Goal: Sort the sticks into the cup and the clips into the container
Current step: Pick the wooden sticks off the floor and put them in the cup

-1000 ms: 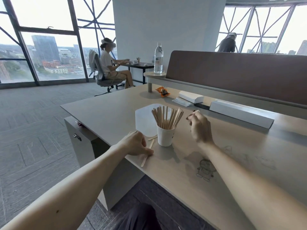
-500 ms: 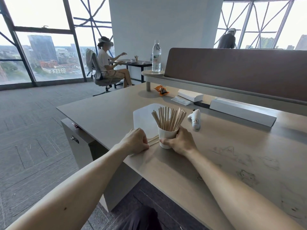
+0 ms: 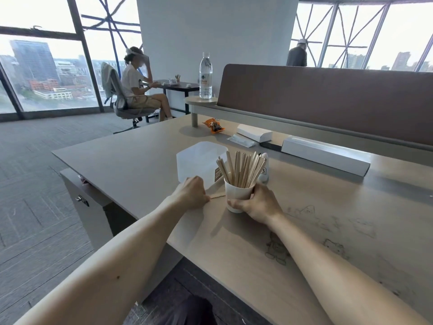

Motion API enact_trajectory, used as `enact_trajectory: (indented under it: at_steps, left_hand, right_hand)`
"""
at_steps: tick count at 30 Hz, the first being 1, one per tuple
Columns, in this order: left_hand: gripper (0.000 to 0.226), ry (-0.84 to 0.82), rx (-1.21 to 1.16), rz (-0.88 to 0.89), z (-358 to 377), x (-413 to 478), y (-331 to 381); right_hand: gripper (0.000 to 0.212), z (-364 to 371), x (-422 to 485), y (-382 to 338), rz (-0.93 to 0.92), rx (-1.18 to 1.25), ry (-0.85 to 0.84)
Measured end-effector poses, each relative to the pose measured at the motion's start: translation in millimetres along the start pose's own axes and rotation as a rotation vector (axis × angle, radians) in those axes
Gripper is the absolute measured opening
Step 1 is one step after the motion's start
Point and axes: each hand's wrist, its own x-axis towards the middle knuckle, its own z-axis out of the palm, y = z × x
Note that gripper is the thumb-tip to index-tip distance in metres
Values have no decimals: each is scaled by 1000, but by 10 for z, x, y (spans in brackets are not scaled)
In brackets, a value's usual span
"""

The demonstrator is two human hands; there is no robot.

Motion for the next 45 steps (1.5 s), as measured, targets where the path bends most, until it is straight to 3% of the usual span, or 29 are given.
enact_trajectory:
  at_steps: [7, 12, 14, 19, 22, 25, 30, 34, 38, 45]
  left_hand:
    - [26, -131, 199, -8, -190, -62, 0]
    - [30, -144, 203, -7, -280, -237, -115]
    - [31, -72, 100, -34, -358, -311, -190]
    - [18, 204, -457, -46, -742, -471, -263]
    - [15, 390, -787, 29, -1009, -588, -105]
    - [11, 514, -901, 162, -1207, -671, 148]
    - [11, 410, -794, 265, -1134, -639, 555]
    - [21, 346, -553, 187, -881, -477, 593]
    - [10, 348, -350, 120, -701, -440, 574]
    - [16, 370, -318, 157, -759, -454, 486]
  right_hand:
    - [54, 13, -11, 29, 8, -23, -26]
    - [51, 41, -32, -14, 0, -7, -57]
    - [48, 51, -34, -25, 1, -11, -69]
    - [41, 85, -54, -79, 21, -2, -82]
    - [39, 132, -70, -132, 30, -15, -91]
    - [36, 177, -91, -172, 32, -24, -99]
    - [43, 225, -107, -191, 21, -36, -97]
    - [44, 222, -118, -191, 12, -39, -85]
    - [45, 211, -113, -170, 21, -5, -104]
    - [59, 22, -92, -165, -31, 53, -106]
